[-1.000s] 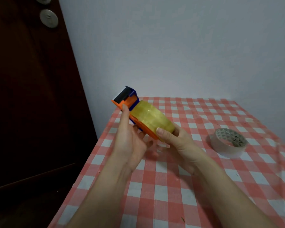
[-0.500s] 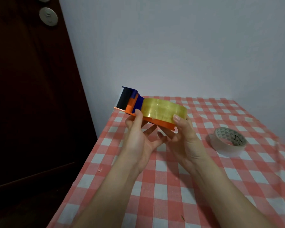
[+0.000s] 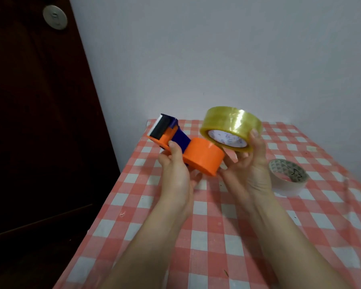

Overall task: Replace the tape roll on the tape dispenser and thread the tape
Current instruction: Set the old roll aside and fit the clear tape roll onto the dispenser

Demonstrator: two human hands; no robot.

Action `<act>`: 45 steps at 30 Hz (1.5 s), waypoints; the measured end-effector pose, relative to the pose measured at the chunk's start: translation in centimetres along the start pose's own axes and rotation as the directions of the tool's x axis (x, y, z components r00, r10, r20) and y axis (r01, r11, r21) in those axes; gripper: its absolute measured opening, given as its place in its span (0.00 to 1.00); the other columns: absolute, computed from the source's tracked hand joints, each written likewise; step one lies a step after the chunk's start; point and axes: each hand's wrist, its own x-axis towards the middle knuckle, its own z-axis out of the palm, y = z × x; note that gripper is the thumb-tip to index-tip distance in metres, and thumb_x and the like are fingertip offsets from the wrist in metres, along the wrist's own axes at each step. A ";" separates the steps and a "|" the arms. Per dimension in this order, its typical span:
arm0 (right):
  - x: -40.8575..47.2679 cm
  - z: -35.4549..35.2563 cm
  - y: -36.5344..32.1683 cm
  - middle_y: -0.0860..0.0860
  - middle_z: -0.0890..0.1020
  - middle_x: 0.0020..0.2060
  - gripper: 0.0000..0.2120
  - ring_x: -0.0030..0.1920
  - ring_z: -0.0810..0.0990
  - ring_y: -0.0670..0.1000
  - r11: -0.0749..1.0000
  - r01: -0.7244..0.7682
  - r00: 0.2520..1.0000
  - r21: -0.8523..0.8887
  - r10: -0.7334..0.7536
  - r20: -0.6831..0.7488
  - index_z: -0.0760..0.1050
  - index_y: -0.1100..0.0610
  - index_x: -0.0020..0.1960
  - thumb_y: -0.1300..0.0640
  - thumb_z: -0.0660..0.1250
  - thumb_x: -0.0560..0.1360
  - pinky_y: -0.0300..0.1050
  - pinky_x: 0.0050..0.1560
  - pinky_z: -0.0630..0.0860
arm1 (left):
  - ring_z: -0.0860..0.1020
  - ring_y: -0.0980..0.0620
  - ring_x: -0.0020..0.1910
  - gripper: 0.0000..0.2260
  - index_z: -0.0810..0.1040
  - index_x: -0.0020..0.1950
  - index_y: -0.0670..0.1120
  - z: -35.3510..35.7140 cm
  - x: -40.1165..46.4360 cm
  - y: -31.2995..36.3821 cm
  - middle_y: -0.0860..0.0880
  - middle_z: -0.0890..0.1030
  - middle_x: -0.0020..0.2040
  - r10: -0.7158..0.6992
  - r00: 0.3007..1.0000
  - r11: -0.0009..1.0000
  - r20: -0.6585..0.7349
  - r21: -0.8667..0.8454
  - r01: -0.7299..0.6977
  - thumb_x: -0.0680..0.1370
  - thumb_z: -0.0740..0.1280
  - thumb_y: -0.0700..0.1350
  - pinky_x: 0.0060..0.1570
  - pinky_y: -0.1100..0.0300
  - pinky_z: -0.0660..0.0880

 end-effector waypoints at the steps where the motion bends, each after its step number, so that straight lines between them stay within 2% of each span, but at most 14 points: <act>1: 0.1 -0.3 -0.5 0.47 0.86 0.52 0.46 0.61 0.81 0.53 1.000 -0.001 1.000 -0.019 0.001 -0.011 0.74 0.51 0.67 0.40 0.82 0.51 0.57 0.63 0.75 | 0.80 0.42 0.62 0.22 0.64 0.75 0.53 -0.2 0.2 0.2 0.46 0.78 0.66 0.035 0.999 0.999 -0.016 0.039 -0.034 0.84 0.55 0.60 0.64 0.39 0.77; 5: 0.4 -1.0 -1.6 0.48 0.84 0.48 0.28 0.58 0.79 0.54 0.989 -0.018 1.000 -0.149 0.019 0.005 0.76 0.51 0.60 0.39 0.68 0.64 0.51 0.55 0.73 | 0.80 0.45 0.58 0.21 0.65 0.75 0.56 -1.3 0.8 1.3 0.49 0.78 0.64 0.087 0.995 0.987 -0.049 0.143 -0.079 0.84 0.54 0.62 0.57 0.44 0.78; 7: 0.3 -0.9 -1.5 0.50 0.83 0.45 0.27 0.52 0.79 0.54 0.968 -0.052 0.997 -0.247 0.064 0.044 0.77 0.53 0.59 0.39 0.66 0.66 0.52 0.50 0.74 | 0.81 0.49 0.49 0.19 0.69 0.71 0.56 -1.7 0.7 1.9 0.50 0.81 0.56 0.109 0.993 0.981 -0.048 0.168 -0.100 0.84 0.54 0.61 0.51 0.48 0.79; 9: -0.1 -0.6 -1.4 0.52 0.83 0.44 0.26 0.46 0.80 0.54 0.920 -0.089 0.990 -0.383 0.123 0.064 0.78 0.54 0.57 0.40 0.68 0.63 0.53 0.46 0.76 | 0.82 0.49 0.46 0.15 0.74 0.65 0.58 -2.0 0.5 2.3 0.51 0.82 0.51 0.118 0.992 0.980 -0.042 0.168 -0.109 0.84 0.55 0.61 0.52 0.45 0.82; 11: -0.3 -0.3 -1.1 0.53 0.81 0.47 0.29 0.43 0.82 0.52 0.854 -0.104 0.980 -0.510 0.175 0.091 0.77 0.55 0.60 0.43 0.69 0.62 0.52 0.43 0.78 | 0.84 0.47 0.51 0.15 0.76 0.64 0.58 -2.3 0.4 2.6 0.51 0.83 0.55 0.127 0.992 0.971 -0.011 0.204 -0.122 0.83 0.58 0.62 0.56 0.42 0.81; 14: -0.4 -0.2 -0.3 0.51 0.82 0.53 0.31 0.42 0.84 0.45 0.778 -0.097 0.966 -0.621 0.224 0.130 0.75 0.50 0.64 0.46 0.71 0.62 0.49 0.44 0.81 | 0.81 0.44 0.63 0.30 0.73 0.74 0.58 -2.4 0.4 2.6 0.50 0.80 0.68 0.121 0.991 0.953 0.051 0.274 -0.130 0.75 0.62 0.69 0.62 0.40 0.79; 18: -0.5 0.0 0.3 0.49 0.82 0.41 0.34 0.35 0.82 0.46 0.779 -0.134 0.962 -0.613 0.251 0.110 0.77 0.52 0.62 0.41 0.72 0.58 0.47 0.37 0.79 | 0.81 0.43 0.64 0.35 0.72 0.74 0.60 -2.7 0.4 2.7 0.50 0.79 0.70 0.126 0.990 0.944 0.062 0.298 -0.139 0.69 0.62 0.71 0.61 0.38 0.79; 23: -0.7 0.2 0.4 0.54 0.84 0.49 0.24 0.49 0.83 0.55 0.784 -0.137 0.971 -0.606 0.226 0.073 0.78 0.49 0.58 0.41 0.69 0.65 0.56 0.49 0.81 | 0.84 0.44 0.58 0.29 0.76 0.70 0.60 -3.0 0.6 2.8 0.50 0.83 0.64 0.104 0.990 0.931 0.093 0.341 -0.130 0.72 0.64 0.69 0.58 0.38 0.81; 27: -1.0 0.4 0.5 0.62 0.79 0.62 0.34 0.59 0.80 0.65 0.762 -0.156 0.960 -0.628 0.267 0.086 0.76 0.50 0.63 0.36 0.71 0.62 0.69 0.60 0.74 | 0.84 0.46 0.56 0.19 0.77 0.67 0.60 -3.1 0.4 2.6 0.51 0.83 0.61 0.130 0.986 0.910 0.099 0.384 -0.159 0.79 0.63 0.65 0.57 0.39 0.81; 32: -1.1 0.4 0.5 0.58 0.83 0.52 0.26 0.50 0.80 0.62 0.757 -0.163 0.946 -0.633 0.303 0.118 0.79 0.49 0.59 0.39 0.71 0.65 0.63 0.57 0.77 | 0.83 0.45 0.60 0.32 0.74 0.71 0.62 -3.2 0.5 2.8 0.51 0.82 0.66 0.149 0.985 0.919 0.092 0.356 -0.172 0.70 0.64 0.72 0.58 0.39 0.80; 35: -1.4 0.7 1.3 0.47 0.85 0.38 0.27 0.36 0.83 0.46 0.733 -0.129 0.941 -0.668 0.303 0.151 0.77 0.51 0.62 0.39 0.68 0.68 0.57 0.48 0.79 | 0.83 0.47 0.60 0.23 0.78 0.68 0.57 -2.9 0.4 2.5 0.50 0.81 0.65 0.190 0.973 0.902 0.132 0.367 -0.226 0.78 0.64 0.66 0.57 0.47 0.82; 36: -1.5 0.7 1.7 0.46 0.85 0.40 0.29 0.35 0.82 0.44 0.709 -0.114 0.942 -0.696 0.300 0.152 0.76 0.51 0.63 0.36 0.69 0.67 0.55 0.48 0.77 | 0.84 0.48 0.59 0.21 0.79 0.67 0.56 -2.8 0.3 2.3 0.49 0.81 0.65 0.189 0.972 0.901 0.139 0.370 -0.228 0.79 0.64 0.64 0.54 0.50 0.83; 40: -1.4 0.9 2.3 0.47 0.85 0.56 0.37 0.54 0.84 0.52 0.654 -0.137 0.945 -0.744 0.312 0.100 0.77 0.44 0.62 0.25 0.69 0.60 0.65 0.67 0.69 | 0.82 0.45 0.61 0.29 0.83 0.60 0.59 -2.6 0.5 1.9 0.46 0.78 0.68 0.085 0.980 0.922 0.181 0.359 -0.146 0.69 0.61 0.74 0.60 0.40 0.80; 45: -1.1 0.8 2.3 0.49 0.83 0.57 0.39 0.55 0.84 0.55 0.636 -0.175 0.951 -0.752 0.308 0.040 0.78 0.41 0.60 0.19 0.66 0.57 0.67 0.67 0.68 | 0.84 0.45 0.61 0.31 0.80 0.67 0.57 -2.9 0.7 2.1 0.47 0.82 0.65 0.013 0.963 0.914 0.270 0.388 -0.121 0.73 0.59 0.74 0.61 0.43 0.80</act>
